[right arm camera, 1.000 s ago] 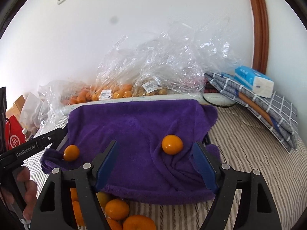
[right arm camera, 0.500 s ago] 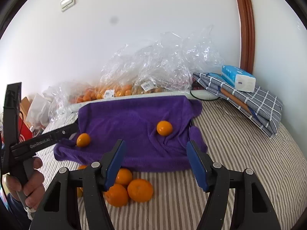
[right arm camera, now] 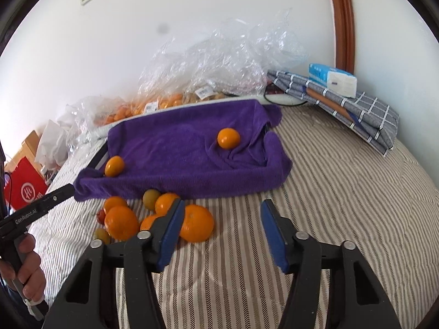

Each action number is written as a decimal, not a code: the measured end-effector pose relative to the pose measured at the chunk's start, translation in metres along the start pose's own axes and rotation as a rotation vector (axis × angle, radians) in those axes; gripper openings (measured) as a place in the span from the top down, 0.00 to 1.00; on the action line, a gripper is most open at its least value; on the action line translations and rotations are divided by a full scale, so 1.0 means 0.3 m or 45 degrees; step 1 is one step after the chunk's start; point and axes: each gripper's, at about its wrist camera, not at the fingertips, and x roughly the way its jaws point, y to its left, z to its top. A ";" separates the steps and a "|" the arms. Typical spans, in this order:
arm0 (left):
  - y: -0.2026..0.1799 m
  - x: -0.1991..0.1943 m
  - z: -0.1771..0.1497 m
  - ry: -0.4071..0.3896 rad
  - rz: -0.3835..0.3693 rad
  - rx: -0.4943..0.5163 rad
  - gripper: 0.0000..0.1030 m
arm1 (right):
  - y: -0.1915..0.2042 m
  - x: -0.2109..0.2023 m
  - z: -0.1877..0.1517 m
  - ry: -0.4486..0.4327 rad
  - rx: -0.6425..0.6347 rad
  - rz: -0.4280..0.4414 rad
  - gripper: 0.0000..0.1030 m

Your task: Organize fruits

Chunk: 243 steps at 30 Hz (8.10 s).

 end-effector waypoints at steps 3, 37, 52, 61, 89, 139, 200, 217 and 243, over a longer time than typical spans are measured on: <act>0.035 0.012 -0.008 0.027 0.002 -0.055 0.55 | 0.020 0.032 -0.021 0.041 -0.033 0.010 0.57; -0.102 0.122 -0.042 0.243 -0.182 0.079 0.61 | -0.026 0.090 -0.043 0.116 -0.056 0.074 0.61; -0.126 0.156 -0.046 0.259 -0.172 0.104 0.77 | -0.026 0.100 -0.046 0.133 -0.053 0.114 0.61; -0.096 0.078 -0.028 0.089 -0.102 0.085 0.77 | -0.078 0.065 -0.047 0.061 0.048 0.138 0.61; -0.060 0.011 -0.017 -0.028 -0.081 0.000 0.77 | -0.068 -0.016 -0.026 -0.002 0.106 0.066 0.61; -0.071 0.251 0.241 -0.044 0.009 -0.119 0.77 | -0.050 0.302 0.260 0.039 0.013 0.123 0.61; -0.134 0.253 0.214 0.016 -0.139 -0.071 0.63 | 0.013 0.227 0.213 -0.001 -0.065 0.098 0.47; -0.073 0.125 0.127 -0.034 -0.069 -0.078 0.56 | 0.141 0.069 -0.043 0.113 -0.097 0.195 0.52; -0.089 0.037 -0.106 0.178 -0.224 0.069 0.54 | 0.143 0.095 -0.091 0.168 -0.149 0.136 0.59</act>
